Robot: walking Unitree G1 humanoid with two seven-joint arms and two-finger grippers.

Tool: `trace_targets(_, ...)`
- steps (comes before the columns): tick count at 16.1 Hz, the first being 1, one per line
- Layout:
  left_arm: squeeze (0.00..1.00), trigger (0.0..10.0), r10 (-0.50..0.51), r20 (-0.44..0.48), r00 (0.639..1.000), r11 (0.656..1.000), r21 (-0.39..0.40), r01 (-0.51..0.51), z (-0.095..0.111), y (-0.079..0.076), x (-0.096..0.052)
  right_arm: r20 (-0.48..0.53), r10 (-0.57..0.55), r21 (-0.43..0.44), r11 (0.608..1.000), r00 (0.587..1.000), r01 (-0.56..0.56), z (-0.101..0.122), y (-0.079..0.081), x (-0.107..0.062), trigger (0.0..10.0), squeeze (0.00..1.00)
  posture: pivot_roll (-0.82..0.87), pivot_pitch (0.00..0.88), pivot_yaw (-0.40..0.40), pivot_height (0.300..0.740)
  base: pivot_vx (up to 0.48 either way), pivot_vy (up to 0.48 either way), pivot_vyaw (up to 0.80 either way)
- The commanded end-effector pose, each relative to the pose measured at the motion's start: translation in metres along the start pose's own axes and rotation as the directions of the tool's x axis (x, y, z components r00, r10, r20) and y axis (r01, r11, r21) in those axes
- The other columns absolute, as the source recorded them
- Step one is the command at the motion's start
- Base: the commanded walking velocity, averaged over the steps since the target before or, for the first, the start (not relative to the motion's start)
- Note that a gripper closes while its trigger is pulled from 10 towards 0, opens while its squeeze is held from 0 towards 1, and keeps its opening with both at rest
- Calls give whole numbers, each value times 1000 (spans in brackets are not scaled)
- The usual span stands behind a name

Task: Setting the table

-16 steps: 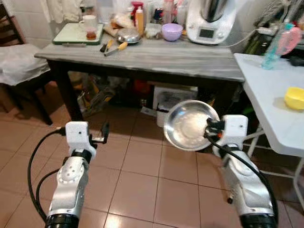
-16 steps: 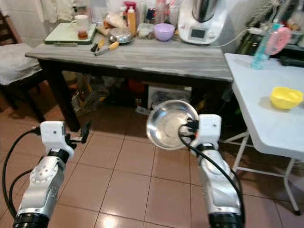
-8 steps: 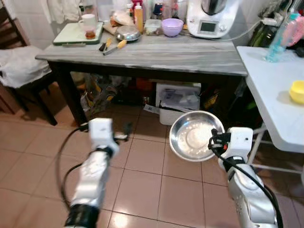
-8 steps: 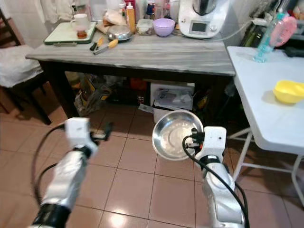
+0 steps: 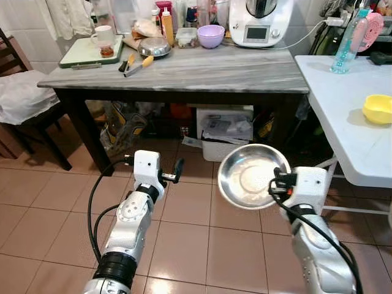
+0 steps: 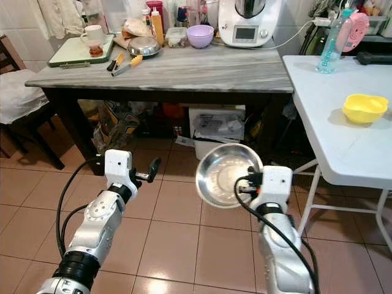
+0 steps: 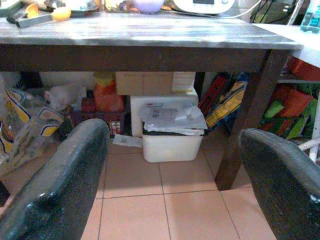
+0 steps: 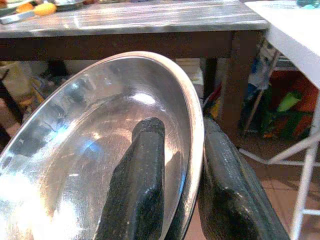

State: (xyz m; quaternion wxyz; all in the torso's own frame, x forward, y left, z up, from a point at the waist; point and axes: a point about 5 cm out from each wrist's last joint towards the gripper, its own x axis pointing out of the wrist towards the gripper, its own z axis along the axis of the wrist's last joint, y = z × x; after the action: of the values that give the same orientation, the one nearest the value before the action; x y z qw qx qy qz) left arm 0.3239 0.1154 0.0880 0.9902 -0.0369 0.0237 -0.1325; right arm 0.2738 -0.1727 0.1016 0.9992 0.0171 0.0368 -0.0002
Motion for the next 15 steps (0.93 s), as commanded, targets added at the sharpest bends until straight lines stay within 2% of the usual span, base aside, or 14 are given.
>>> trace_targets(1, 0, 10000, 21, 23, 1000, 999, 29, -21, 5, 7, 1, 36, 40, -6, 999, 999, -40, 11, 8, 4, 10000, 0, -133, 0, 54, 740, 0, 0, 0)
trace_targets(5, 0, 10000, 61, 37, 997, 996, 62, -63, -2, 30, -19, 42, 61, 7, 998, 997, -62, 14, 11, 5, 10000, 0, -133, 0, 54, 740, 0, 0, 0)
trace_targets(7, 0, 10000, 58, 25, 998, 995, 78, -59, -8, 42, -35, 39, 75, 7, 997, 996, -75, 14, 11, 5, 10000, 0, -105, 0, 44, 740, 0, 0, 0)
trace_targets(8, 0, 10000, 38, 3, 999, 995, 93, -38, -15, 47, -51, 41, 93, 5, 996, 995, -93, 14, 12, 5, 10000, 0, -99, 0, 42, 740, 0, 0, 0)
trace_targets(11, 0, 10000, 47, -29, 998, 993, 107, -44, -23, 53, -83, 48, 110, 7, 994, 993, -111, 17, 10, 2, 10000, 0, -99, 0, 42, 740, 0, 0, 0)
trace_targets(15, 0, 10000, 70, -33, 997, 993, 94, -66, -24, 51, -97, 44, 119, 13, 993, 992, -119, 16, 9, -2, 10000, 0, -99, 0, 42, 740, 0, 0, 0)
